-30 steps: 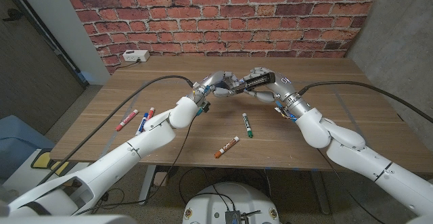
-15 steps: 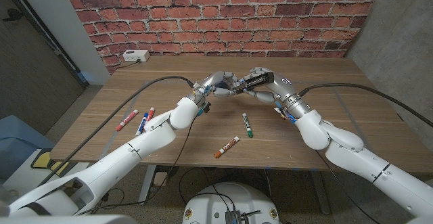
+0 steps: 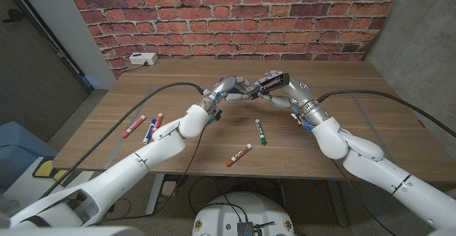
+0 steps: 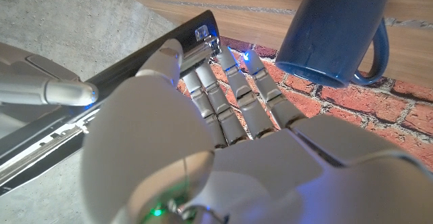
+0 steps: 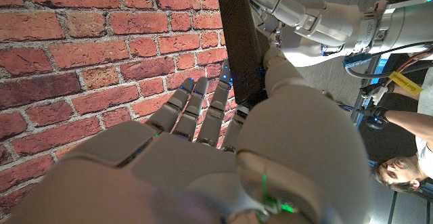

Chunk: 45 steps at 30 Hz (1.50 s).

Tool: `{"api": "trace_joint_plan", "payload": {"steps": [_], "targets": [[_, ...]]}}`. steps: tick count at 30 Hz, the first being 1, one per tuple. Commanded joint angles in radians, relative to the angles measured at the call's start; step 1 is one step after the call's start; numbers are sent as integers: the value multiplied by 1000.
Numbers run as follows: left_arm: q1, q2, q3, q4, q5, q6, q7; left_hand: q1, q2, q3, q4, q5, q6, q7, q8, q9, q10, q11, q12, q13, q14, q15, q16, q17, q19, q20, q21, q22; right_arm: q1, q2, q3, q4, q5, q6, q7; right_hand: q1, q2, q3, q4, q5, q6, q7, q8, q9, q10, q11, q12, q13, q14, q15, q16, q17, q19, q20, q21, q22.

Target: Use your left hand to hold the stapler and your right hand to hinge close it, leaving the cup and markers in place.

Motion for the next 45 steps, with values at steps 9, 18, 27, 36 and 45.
{"api": "trace_joint_plan", "payload": {"steps": [9,18,27,36,45], "targets": [[36,-11,-25,3,-38,-23,45,-122,-45,-34,-18,-39,-295,-46,-223,-117,-262,24,-229,-85,-321,-86,-158,-79,-146,47,-86,-24,-26,15,31,29,72,44,-5,82,74,34,19,-3,26,-6,-2,8,141,-126,54,18,20,-192,10,10,9,-21,7,3],[38,-19,-23,12,-56,-33,41,-155,-53,-44,-21,-37,-344,-46,-263,-128,-343,34,-291,-101,-417,-57,-192,-101,-209,95,-125,-24,-40,19,48,32,101,51,-1,86,73,35,20,-5,31,-4,-2,14,138,-126,60,21,23,-192,10,15,9,-19,7,3],[35,-29,-26,31,-89,-50,33,-167,-56,-48,-19,-36,-343,-48,-268,-129,-335,38,-293,-102,-414,-56,-190,-106,-214,102,-131,-24,-49,34,71,50,178,83,10,91,73,35,21,-6,35,1,-4,22,145,-129,69,20,28,-192,9,21,14,-14,9,4],[35,-34,-28,36,-101,-53,34,-180,-57,-51,-17,-35,-343,-47,-274,-131,-320,36,-292,-103,-408,-57,-186,-111,-217,103,-136,-24,-42,45,74,62,204,94,33,97,72,36,20,-7,41,8,-8,25,148,-122,73,13,34,-192,9,27,16,-13,10,4],[34,-34,-29,46,-120,-68,25,-206,-69,-62,-14,-35,-372,-65,-294,-132,-309,36,-296,-103,-406,-57,-182,-118,-216,109,-143,-23,-37,57,76,76,209,88,37,102,72,37,20,-8,42,10,-13,28,146,-121,79,13,35,-192,7,32,15,-15,10,5]]}}
